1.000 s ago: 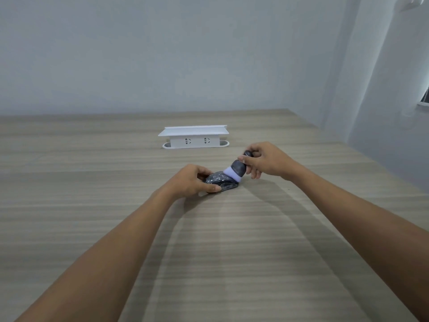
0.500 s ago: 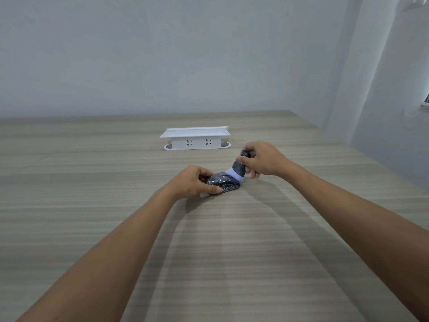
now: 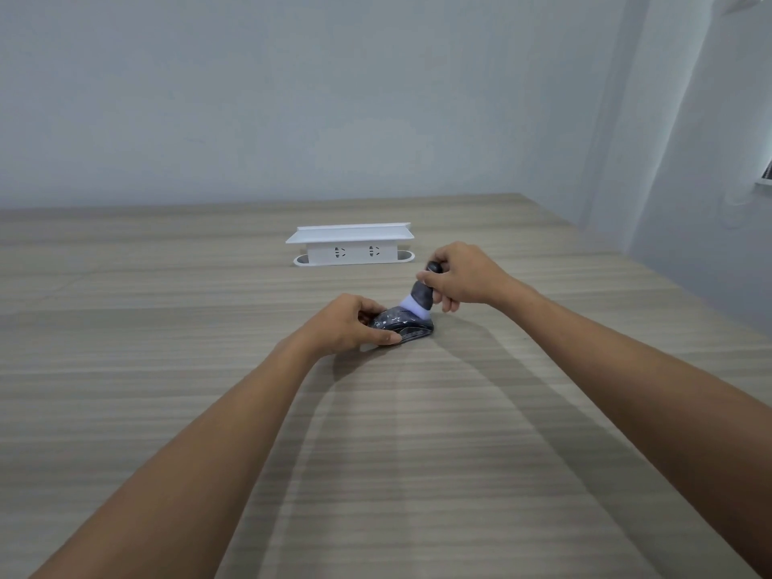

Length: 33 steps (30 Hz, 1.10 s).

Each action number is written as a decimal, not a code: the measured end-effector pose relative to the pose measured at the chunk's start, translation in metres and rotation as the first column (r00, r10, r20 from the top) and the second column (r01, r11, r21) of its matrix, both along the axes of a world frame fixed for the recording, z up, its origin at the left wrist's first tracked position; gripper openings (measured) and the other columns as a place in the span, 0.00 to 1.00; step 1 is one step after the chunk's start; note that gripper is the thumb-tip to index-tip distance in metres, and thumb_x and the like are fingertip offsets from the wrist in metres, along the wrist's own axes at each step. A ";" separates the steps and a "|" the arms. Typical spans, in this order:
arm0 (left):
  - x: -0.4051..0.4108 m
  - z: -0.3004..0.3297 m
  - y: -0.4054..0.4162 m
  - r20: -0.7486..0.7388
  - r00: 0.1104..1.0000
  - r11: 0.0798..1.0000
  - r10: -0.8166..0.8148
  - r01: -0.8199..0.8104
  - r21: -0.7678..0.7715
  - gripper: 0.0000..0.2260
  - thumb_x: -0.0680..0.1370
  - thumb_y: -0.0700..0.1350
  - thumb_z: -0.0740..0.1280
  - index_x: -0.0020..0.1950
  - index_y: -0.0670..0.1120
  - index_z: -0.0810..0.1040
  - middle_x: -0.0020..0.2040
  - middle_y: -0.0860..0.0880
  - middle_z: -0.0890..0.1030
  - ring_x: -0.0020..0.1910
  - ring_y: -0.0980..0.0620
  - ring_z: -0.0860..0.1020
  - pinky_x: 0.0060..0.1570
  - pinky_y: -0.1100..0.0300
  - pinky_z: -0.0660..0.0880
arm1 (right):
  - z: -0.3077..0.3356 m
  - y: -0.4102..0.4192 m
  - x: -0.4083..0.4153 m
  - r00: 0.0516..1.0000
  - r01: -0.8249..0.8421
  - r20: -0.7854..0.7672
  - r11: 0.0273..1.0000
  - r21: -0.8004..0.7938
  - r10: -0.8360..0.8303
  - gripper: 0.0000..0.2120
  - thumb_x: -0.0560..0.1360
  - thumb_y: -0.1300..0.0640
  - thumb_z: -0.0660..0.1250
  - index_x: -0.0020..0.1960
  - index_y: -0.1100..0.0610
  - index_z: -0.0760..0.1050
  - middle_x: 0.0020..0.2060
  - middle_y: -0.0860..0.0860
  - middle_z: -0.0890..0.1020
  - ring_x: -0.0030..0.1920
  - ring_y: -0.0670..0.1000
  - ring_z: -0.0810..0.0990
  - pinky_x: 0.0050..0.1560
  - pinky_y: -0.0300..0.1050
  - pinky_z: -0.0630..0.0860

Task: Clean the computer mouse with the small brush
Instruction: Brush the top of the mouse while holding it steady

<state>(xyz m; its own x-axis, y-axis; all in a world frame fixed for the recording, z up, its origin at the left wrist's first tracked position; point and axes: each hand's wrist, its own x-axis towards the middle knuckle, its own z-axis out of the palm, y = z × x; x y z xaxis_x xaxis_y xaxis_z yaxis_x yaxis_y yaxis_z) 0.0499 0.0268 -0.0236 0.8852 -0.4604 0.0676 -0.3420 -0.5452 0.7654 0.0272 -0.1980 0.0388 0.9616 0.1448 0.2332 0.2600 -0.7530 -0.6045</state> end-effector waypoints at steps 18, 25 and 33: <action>-0.004 0.008 -0.002 -0.006 1.000 0.999 -0.030 0.030 0.032 0.20 0.72 0.48 0.79 0.63 0.46 0.84 0.53 0.50 0.88 0.54 0.52 0.85 0.59 0.59 0.79 | -0.008 -0.017 0.001 0.998 0.054 -0.042 0.999 0.004 -0.054 0.11 0.80 0.59 0.66 0.44 0.66 0.79 0.31 0.57 0.85 0.20 0.45 0.79 0.24 0.37 0.75; -0.001 0.007 -0.001 0.005 0.999 0.998 -0.041 0.040 0.050 0.19 0.72 0.48 0.79 0.62 0.48 0.84 0.52 0.51 0.88 0.53 0.53 0.85 0.54 0.64 0.78 | 0.002 0.007 -0.001 0.999 -0.031 -0.013 0.992 0.120 0.033 0.12 0.80 0.57 0.67 0.44 0.65 0.79 0.30 0.56 0.84 0.24 0.50 0.81 0.27 0.40 0.78; 0.000 0.005 -0.001 0.016 0.999 0.998 -0.035 0.034 0.052 0.19 0.72 0.49 0.79 0.61 0.48 0.85 0.52 0.51 0.88 0.51 0.53 0.85 0.54 0.61 0.79 | 0.012 0.007 -0.006 0.999 -0.006 -0.041 1.000 -0.028 0.005 0.13 0.80 0.60 0.66 0.43 0.69 0.79 0.31 0.58 0.85 0.20 0.46 0.80 0.23 0.36 0.74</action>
<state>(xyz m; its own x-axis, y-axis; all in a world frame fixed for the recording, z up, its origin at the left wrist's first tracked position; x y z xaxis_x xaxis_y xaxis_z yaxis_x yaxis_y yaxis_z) 0.0498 0.0257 -0.0190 0.8678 -0.4936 0.0576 -0.3739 -0.5720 0.7301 0.0211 -0.1908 0.0506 0.9694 0.1559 0.1898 0.2398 -0.7682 -0.5936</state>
